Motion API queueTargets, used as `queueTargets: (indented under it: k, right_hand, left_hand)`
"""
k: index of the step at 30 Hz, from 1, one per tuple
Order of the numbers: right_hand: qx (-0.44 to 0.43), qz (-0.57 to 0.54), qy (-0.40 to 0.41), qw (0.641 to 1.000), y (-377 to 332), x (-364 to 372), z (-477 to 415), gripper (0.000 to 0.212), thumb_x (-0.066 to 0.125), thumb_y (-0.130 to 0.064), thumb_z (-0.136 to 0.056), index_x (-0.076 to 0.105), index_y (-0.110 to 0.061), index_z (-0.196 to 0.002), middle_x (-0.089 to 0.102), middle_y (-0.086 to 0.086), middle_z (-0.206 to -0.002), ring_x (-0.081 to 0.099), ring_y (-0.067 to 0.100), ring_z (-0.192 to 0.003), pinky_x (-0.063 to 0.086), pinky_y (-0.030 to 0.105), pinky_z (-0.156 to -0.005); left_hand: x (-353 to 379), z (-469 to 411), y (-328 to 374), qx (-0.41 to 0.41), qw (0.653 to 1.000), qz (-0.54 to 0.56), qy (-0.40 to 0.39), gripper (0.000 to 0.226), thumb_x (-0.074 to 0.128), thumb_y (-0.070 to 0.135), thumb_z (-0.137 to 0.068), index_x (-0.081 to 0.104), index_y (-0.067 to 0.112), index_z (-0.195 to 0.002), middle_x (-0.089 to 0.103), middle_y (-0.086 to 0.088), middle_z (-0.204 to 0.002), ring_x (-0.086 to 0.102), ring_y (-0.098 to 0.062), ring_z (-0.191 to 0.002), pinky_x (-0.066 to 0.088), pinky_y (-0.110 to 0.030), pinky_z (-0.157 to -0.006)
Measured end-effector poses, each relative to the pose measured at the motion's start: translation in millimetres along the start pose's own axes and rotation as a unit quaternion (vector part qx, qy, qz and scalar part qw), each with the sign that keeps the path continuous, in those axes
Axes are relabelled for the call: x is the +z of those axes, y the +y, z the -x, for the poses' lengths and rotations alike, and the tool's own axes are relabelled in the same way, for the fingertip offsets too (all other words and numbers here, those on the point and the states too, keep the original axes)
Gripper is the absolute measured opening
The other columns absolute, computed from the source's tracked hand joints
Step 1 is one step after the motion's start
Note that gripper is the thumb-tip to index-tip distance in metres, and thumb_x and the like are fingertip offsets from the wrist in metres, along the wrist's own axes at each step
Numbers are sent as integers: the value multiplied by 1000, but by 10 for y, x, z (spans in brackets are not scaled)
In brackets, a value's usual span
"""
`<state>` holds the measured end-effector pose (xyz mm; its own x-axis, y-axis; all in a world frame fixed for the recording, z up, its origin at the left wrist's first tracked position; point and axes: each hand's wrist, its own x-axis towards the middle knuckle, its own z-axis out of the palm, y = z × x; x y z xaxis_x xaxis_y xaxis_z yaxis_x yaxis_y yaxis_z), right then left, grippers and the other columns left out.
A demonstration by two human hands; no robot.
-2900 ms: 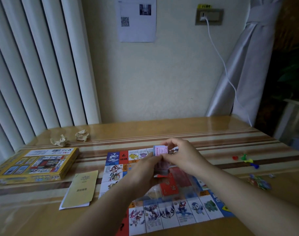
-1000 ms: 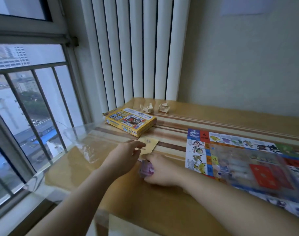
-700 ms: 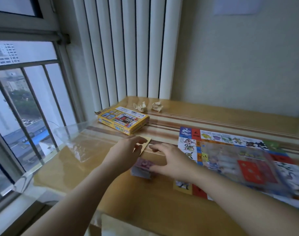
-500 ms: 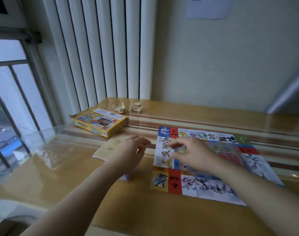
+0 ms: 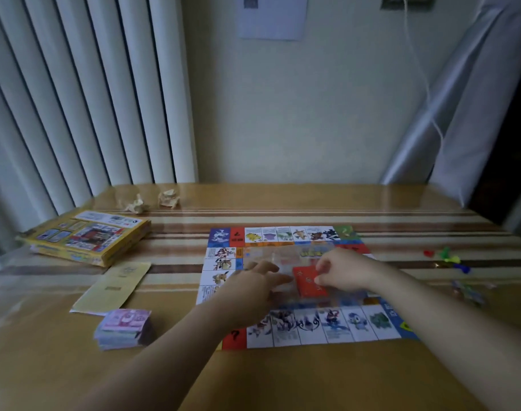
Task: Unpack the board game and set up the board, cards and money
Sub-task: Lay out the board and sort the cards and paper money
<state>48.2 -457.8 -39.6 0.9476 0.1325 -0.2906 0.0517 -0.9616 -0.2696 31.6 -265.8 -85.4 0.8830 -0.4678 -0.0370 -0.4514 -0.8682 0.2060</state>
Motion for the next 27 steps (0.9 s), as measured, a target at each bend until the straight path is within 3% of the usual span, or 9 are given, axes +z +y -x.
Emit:
queueTargets:
  k: [4, 11, 14, 18, 23, 27]
  right_hand:
    - [10, -18, 8, 1000, -28, 49, -9, 32, 55, -26, -94, 63, -5, -117, 61, 14, -124, 59, 25, -109, 47, 36, -92]
    - [16, -36, -18, 999, -135, 35, -66, 33, 48, -16, -95, 58, -1, -123, 58, 12, -130, 57, 28, -114, 46, 40, -97]
    - [46, -101, -45, 993, -124, -48, -143, 30, 49, -17, -95, 60, -1, -118, 66, 13, -115, 61, 24, -93, 48, 35, -80]
    - [117, -247, -54, 960, -9, -53, -168, 24, 53, -21, -94, 59, -9, -114, 66, 4, -98, 55, 15, -85, 44, 32, -86]
    - [129, -288, -44, 948, 33, 23, -211, 15, 63, -27, -90, 57, -16, -98, 65, 2, -99, 57, 16, -92, 45, 30, -88]
    - [140, -293, -39, 945, 7, 8, -204, 23, 67, -27, -86, 55, -15, -102, 64, 5, -104, 57, 20, -102, 44, 33, -93]
  left_hand:
    - [25, -8, 20, 10, 999, -30, -11, 44, 33, 35, -102, 27, 42, -145, 21, 3, -154, 15, -23, -143, 28, -47, -112]
    - [35, -17, 61, 17, 995, -91, -38, 51, 36, 27, -101, 20, 42, -147, 13, -2, -156, 13, -30, -142, 31, -49, -111]
    - [33, -19, 74, 17, 994, -101, -41, 51, 36, 28, -101, 19, 42, -147, 13, -3, -156, 13, -32, -142, 31, -48, -111]
    - [52, -29, 73, 13, 994, -102, -35, 51, 35, 27, -101, 19, 44, -147, 14, -3, -156, 12, -32, -142, 31, -49, -111]
    - [65, -16, 71, 12, 995, -94, -29, 51, 36, 27, -101, 19, 43, -146, 13, -2, -156, 11, -32, -142, 28, -50, -112]
    - [91, -8, 47, 18, 996, -82, -10, 51, 31, 31, -102, 12, 38, -149, 16, -2, -155, 13, -30, -143, 28, -49, -112]
